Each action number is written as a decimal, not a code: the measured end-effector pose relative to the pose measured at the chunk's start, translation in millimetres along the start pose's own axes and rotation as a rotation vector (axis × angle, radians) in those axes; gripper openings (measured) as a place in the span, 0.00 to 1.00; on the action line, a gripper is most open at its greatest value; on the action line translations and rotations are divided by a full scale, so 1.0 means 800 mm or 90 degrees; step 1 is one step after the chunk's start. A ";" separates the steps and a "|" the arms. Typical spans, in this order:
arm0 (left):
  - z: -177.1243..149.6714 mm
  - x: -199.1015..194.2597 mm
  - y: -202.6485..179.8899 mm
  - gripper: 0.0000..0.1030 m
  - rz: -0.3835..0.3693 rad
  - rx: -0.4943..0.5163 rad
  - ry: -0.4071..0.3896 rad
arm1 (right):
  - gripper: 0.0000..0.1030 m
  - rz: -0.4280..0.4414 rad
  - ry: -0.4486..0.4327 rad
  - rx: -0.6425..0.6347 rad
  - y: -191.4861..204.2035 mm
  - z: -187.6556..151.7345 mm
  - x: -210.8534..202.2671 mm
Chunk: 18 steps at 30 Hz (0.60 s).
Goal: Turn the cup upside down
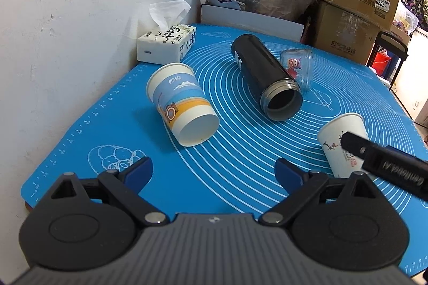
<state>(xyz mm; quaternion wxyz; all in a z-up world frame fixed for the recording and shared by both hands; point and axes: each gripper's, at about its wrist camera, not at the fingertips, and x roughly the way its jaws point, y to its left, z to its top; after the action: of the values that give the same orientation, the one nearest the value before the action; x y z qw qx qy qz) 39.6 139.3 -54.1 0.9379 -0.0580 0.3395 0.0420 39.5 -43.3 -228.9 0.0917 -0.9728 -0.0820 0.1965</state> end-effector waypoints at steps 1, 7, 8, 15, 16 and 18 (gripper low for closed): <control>0.000 0.001 0.000 0.94 -0.001 -0.002 0.001 | 0.87 0.002 -0.003 -0.009 0.000 0.001 0.002; -0.002 0.002 0.002 0.94 -0.002 -0.004 0.004 | 0.77 0.003 -0.020 -0.051 0.009 0.010 0.012; -0.003 0.002 0.003 0.94 -0.001 -0.005 0.004 | 0.71 0.005 -0.020 -0.050 0.007 0.011 0.016; -0.002 0.006 0.006 0.94 0.002 -0.009 0.010 | 0.51 0.035 -0.027 -0.003 0.001 0.006 0.021; -0.001 0.006 0.005 0.94 0.000 -0.009 0.011 | 0.51 0.039 -0.028 0.007 -0.001 0.006 0.020; -0.001 0.006 0.004 0.94 -0.001 -0.008 0.010 | 0.51 0.045 -0.028 0.026 -0.001 0.000 0.020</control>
<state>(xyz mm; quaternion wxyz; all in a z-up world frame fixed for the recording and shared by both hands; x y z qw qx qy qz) 42.5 142.4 -58.2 0.9348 -0.0642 0.3466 0.0429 54.1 -39.1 -234.5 0.1025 -0.9685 -0.0459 0.2224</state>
